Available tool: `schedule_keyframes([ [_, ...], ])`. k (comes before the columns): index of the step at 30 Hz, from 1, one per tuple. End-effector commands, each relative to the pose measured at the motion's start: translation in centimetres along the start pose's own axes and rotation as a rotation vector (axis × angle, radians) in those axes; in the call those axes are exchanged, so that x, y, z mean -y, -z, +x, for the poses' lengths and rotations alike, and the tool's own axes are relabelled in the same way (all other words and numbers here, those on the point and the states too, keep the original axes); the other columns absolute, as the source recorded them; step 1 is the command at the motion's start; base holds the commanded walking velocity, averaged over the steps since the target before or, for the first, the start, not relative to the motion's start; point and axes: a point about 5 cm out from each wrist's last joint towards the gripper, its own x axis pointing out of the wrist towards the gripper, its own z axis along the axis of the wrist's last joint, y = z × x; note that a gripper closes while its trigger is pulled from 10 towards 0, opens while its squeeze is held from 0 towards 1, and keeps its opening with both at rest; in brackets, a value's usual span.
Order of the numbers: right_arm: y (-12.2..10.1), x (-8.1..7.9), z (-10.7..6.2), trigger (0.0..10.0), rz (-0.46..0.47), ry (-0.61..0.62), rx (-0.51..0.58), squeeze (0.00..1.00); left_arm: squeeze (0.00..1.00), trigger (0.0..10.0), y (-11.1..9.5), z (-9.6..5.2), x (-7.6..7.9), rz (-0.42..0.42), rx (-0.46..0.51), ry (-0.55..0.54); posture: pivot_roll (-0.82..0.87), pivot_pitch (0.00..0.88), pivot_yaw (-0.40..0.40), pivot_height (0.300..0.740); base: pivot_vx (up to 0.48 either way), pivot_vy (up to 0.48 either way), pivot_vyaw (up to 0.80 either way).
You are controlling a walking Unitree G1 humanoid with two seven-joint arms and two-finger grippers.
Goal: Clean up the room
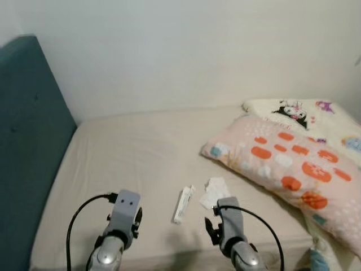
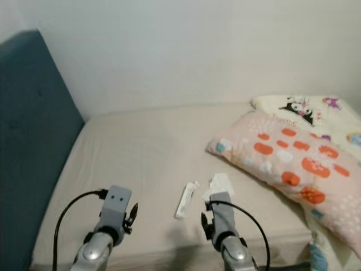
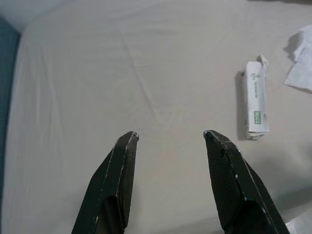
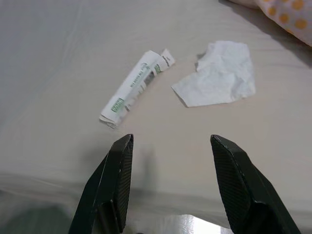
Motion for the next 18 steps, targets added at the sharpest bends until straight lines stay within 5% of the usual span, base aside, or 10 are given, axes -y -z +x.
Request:
schedule_keyframes([
  [1, 0.42, -0.45, -0.07, 10.0, 0.015, -0.009, -0.012, 0.00, 0.00, 10.0, 0.61, -0.21, -0.35, 0.021, -0.023, -0.008, 0.00, 0.119, -0.010, 0.721, 0.000, 0.000, 0.00],
  [6, 0.40, -0.42, -0.04, 10.0, 0.015, -0.008, -0.012, 0.00, 0.00, 10.0, 0.88, -0.13, -0.49, 0.027, -0.051, -0.013, 0.00, 0.121, -0.010, 0.721, 0.000, 0.000, 0.00],
  [14, 0.38, -0.42, -0.01, 10.0, 0.015, -0.007, -0.011, 0.00, 0.00, 10.0, 0.91, -0.05, -0.63, 0.040, -0.053, -0.014, 0.00, 0.124, -0.008, 0.721, 0.000, 0.450, 0.00],
  [18, 0.36, -0.44, 0.01, 10.0, 0.016, -0.005, -0.009, 0.00, 0.00, 10.0, 0.82, -0.01, -0.63, 0.043, -0.045, -0.025, 0.00, 0.123, -0.006, 0.721, 0.000, 0.000, 0.00],
])
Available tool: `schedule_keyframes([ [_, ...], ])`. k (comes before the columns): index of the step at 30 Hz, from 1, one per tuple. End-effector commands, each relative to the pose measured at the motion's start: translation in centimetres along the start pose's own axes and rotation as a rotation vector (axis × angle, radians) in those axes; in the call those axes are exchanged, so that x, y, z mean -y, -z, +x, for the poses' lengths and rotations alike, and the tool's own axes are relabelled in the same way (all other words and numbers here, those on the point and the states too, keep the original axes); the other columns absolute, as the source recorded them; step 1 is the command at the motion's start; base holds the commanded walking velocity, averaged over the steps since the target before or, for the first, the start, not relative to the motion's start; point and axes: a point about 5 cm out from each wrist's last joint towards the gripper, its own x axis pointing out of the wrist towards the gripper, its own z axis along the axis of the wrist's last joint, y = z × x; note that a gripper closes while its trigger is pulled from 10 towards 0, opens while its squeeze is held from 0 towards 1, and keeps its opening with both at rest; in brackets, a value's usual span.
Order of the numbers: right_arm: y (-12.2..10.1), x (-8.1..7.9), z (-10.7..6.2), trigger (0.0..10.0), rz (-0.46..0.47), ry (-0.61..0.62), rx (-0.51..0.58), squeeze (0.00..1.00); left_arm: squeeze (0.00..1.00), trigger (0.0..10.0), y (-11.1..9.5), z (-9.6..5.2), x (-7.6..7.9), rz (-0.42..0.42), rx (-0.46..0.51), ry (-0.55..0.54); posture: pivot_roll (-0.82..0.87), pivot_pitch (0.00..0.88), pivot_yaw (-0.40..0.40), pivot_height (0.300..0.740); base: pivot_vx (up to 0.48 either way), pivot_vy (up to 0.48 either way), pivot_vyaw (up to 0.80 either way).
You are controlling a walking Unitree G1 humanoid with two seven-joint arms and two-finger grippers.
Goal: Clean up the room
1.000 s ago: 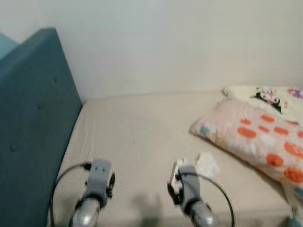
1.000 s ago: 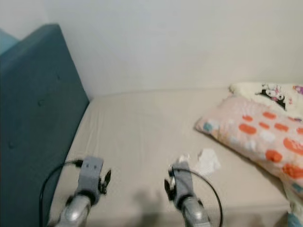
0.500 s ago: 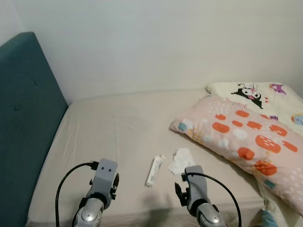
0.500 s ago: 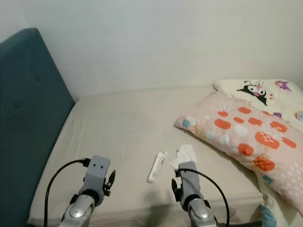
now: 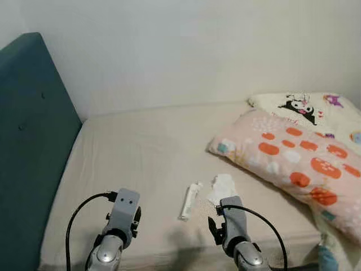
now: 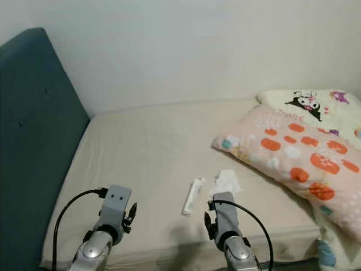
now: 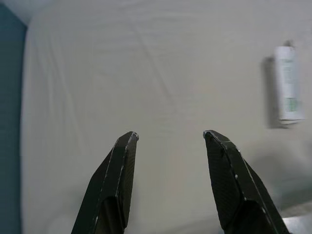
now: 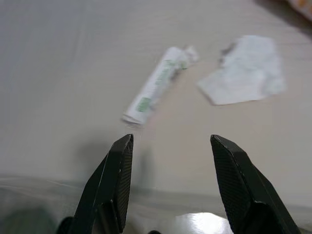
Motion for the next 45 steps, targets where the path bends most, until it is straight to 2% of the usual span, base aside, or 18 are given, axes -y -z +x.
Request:
schedule_keyframes([
  [1, 0.6, -0.4, -0.1, 10.0, 0.016, -0.007, -0.016, 0.00, 0.00, 10.0, 1.3, -0.5, -0.3, 0.024, -0.046, -0.010, 0.00, 0.123, -0.006, 0.721, 0.000, 0.000, 0.00],
  [6, 0.5, -0.3, -0.1, 10.0, 0.018, -0.001, -0.009, 0.00, 0.00, 10.0, 0.9, -0.4, -0.2, 0.014, -0.029, -0.013, 0.00, 0.123, -0.004, 0.721, 0.000, 0.000, 0.00],
  [9, -0.3, 0.0, 0.0, 10.0, 0.044, 0.001, 0.028, 0.00, 0.00, 10.0, 0.8, -0.3, -0.4, -0.001, -0.019, -0.038, 0.00, 0.122, -0.004, 0.721, 0.000, 0.000, 0.00],
  [18, -1.6, 1.1, 0.6, 10.0, 0.024, 0.029, 0.052, 0.00, 0.00, 10.0, 0.6, -0.2, -0.2, -0.021, -0.015, -0.022, 0.00, 0.122, -0.002, 0.721, 0.000, 0.000, 0.00],
  [26, -2.3, 1.8, 0.9, 10.0, 0.017, 0.037, 0.076, 0.00, 0.00, 10.0, 0.1, -0.1, 0.3, -0.041, 0.010, 0.010, -0.01, 0.123, -0.002, 0.692, 0.000, 0.000, 0.00],
  [39, -2.4, 2.1, 0.9, 10.0, 0.011, 0.044, 0.076, 0.00, 0.00, 10.0, -0.1, 0.0, 0.5, -0.039, 0.017, 0.028, -0.01, 0.118, 0.000, 0.649, 0.000, 0.000, 0.00],
  [45, -2.2, 2.2, 0.9, 10.0, 0.011, 0.048, 0.075, 0.00, 0.00, 10.0, -0.2, 0.1, 0.6, -0.032, 0.017, 0.039, -0.01, 0.117, 0.001, 0.644, 0.000, 0.000, 0.00],
])
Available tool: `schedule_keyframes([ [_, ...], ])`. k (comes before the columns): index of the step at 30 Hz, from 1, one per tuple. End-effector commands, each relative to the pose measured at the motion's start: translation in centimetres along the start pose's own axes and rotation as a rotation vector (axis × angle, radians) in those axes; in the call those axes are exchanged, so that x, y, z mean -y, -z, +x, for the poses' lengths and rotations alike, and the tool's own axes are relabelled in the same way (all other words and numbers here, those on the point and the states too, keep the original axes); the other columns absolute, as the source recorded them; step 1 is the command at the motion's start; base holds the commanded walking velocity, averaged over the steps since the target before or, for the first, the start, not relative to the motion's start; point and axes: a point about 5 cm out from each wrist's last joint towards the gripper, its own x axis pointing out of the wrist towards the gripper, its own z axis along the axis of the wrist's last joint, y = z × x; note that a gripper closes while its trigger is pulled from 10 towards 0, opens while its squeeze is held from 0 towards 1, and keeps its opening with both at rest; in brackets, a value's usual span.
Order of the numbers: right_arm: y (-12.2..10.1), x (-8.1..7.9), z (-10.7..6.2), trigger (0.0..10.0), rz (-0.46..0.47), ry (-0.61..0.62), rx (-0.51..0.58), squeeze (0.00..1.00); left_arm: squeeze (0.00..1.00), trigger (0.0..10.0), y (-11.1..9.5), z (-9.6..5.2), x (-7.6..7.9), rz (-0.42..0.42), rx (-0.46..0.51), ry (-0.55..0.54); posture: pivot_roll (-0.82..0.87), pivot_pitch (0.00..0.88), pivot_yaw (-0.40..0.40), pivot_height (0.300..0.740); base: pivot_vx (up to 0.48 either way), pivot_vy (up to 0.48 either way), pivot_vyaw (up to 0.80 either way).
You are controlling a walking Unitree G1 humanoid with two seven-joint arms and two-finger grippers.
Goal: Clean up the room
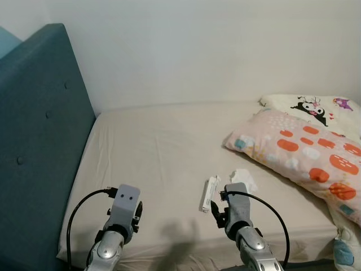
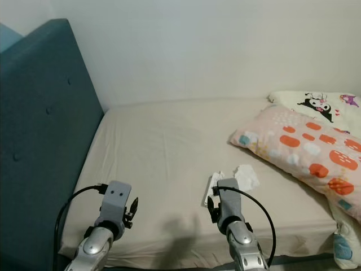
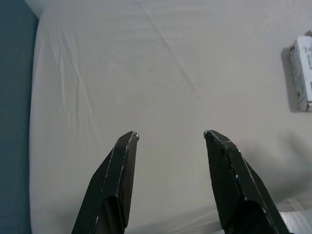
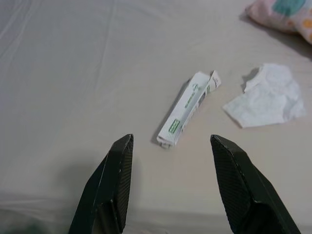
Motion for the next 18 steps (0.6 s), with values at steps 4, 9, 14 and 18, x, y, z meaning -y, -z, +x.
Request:
schedule_keyframes([
  [4, 0.51, 0.26, -0.14, 10.0, 0.006, 0.011, -0.009, 0.00, 0.00, 10.0, 0.25, -0.03, 0.46, 0.002, -0.014, 0.028, -0.01, 0.112, 0.007, 0.644, 0.000, 0.000, 0.00],
  [9, 0.32, 0.45, -0.05, 10.0, 0.007, 0.023, -0.001, 0.00, 0.00, 10.0, 0.13, 0.05, 0.51, 0.008, -0.009, 0.038, -0.01, 0.106, 0.013, 0.644, 0.000, 0.000, 0.00],
  [14, 0.27, 0.63, -0.03, 10.0, 0.011, 0.035, 0.002, 0.00, 0.00, 10.0, 0.03, 0.10, 0.45, 0.014, -0.006, 0.045, 0.00, 0.105, 0.016, 0.644, 0.000, 0.000, 0.00],
  [18, 0.37, 0.67, -0.06, 10.0, 0.016, 0.039, 0.001, 0.00, 0.00, 10.0, -0.04, 0.08, 0.37, 0.019, -0.004, 0.051, 0.00, 0.104, 0.019, 0.644, 0.000, 0.000, 0.00],
])
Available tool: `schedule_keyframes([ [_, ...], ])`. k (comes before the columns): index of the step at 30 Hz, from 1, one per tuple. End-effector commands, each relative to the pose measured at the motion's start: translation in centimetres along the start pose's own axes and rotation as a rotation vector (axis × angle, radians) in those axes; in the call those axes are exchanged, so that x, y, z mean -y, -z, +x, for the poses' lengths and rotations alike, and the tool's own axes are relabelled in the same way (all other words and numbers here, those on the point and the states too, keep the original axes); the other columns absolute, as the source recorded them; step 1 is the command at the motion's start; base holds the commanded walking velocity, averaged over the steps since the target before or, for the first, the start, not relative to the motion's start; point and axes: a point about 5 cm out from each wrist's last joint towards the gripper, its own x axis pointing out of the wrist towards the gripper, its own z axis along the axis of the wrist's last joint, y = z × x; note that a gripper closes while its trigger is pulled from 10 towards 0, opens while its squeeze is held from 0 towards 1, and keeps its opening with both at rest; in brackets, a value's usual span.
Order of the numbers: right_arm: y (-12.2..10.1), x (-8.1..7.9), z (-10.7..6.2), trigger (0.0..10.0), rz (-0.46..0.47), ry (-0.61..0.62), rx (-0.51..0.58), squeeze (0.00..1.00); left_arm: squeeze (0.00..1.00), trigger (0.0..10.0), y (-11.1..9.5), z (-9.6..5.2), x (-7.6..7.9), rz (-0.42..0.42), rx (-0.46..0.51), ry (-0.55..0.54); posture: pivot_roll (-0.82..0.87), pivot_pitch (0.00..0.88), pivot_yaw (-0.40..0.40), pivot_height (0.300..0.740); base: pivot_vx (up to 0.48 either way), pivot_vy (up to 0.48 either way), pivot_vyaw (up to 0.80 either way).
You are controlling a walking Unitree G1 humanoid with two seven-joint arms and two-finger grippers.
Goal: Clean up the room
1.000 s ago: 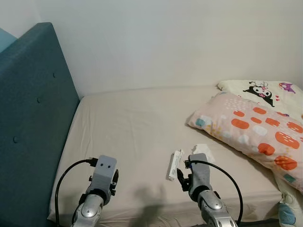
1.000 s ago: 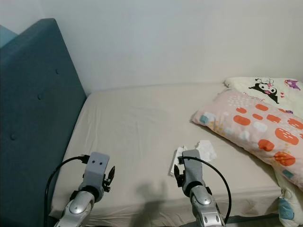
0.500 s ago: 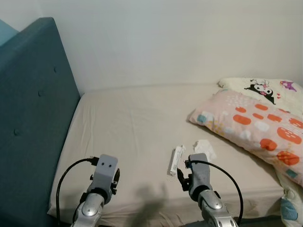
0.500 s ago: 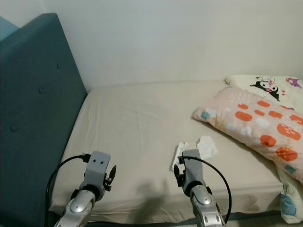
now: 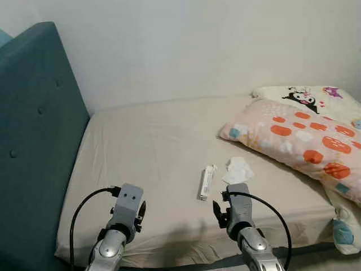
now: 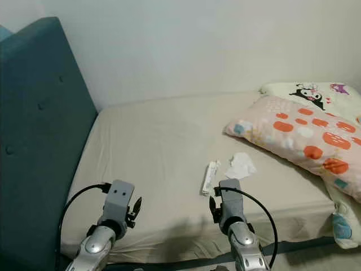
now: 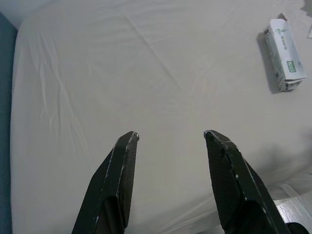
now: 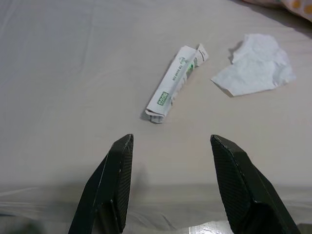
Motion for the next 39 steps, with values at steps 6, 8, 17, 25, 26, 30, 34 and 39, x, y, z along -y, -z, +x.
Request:
schedule_keyframes([
  [6, 0.2, 0.2, 0.0, 10.0, 0.016, 0.014, -0.003, 0.00, 0.00, 10.0, 0.3, -0.2, -0.1, 0.021, -0.018, 0.019, 0.00, 0.107, 0.028, 0.630, 0.000, 0.000, 0.00],
  [8, -0.1, 0.2, 0.1, 10.0, 0.017, 0.016, 0.007, 0.00, 0.00, 10.0, 0.0, -0.1, -0.2, 0.025, -0.014, 0.022, 0.01, 0.128, 0.038, 0.630, 0.000, 0.000, 0.00],
  [17, -1.7, 0.8, 1.0, 10.0, 0.013, 0.027, 0.040, 0.00, 0.00, 10.0, -0.8, 0.1, -1.5, 0.037, -0.026, 0.016, 0.04, 0.206, 0.060, 0.630, 0.000, 0.000, 0.00],
  [25, -2.8, 0.9, 1.6, 10.0, 0.005, 0.022, 0.055, 0.00, 0.00, 10.0, -1.5, -0.1, -2.7, 0.061, -0.022, 0.014, 0.08, 0.266, 0.066, 0.630, 0.000, 0.000, 0.00],
  [26, -2.9, 0.9, 1.7, 10.0, 0.003, 0.020, 0.057, 0.00, 0.00, 10.0, -1.6, -0.2, -2.8, 0.061, -0.022, 0.013, 0.08, 0.274, 0.066, 0.630, 0.000, 0.000, 0.00],
  [30, -3.2, 1.2, 2.0, 10.0, 0.001, 0.023, 0.060, 0.00, 0.00, 10.0, -1.9, -0.4, -3.3, 0.061, -0.024, -0.003, 0.09, 0.288, 0.065, 0.630, 0.000, 0.000, 0.00],
  [34, -3.5, 1.4, 2.2, 10.0, 0.003, 0.028, 0.065, 0.00, 0.00, 10.0, -2.0, -0.4, -3.5, 0.059, -0.025, -0.013, 0.09, 0.293, 0.062, 0.630, 0.000, 0.000, 0.00],
  [39, -4.1, 1.6, 2.5, 10.0, 0.013, 0.027, 0.075, 0.00, 0.00, 10.0, -2.6, -0.4, -3.5, 0.071, -0.017, -0.006, 0.10, 0.306, 0.064, 0.616, 0.000, 0.000, 0.00],
])
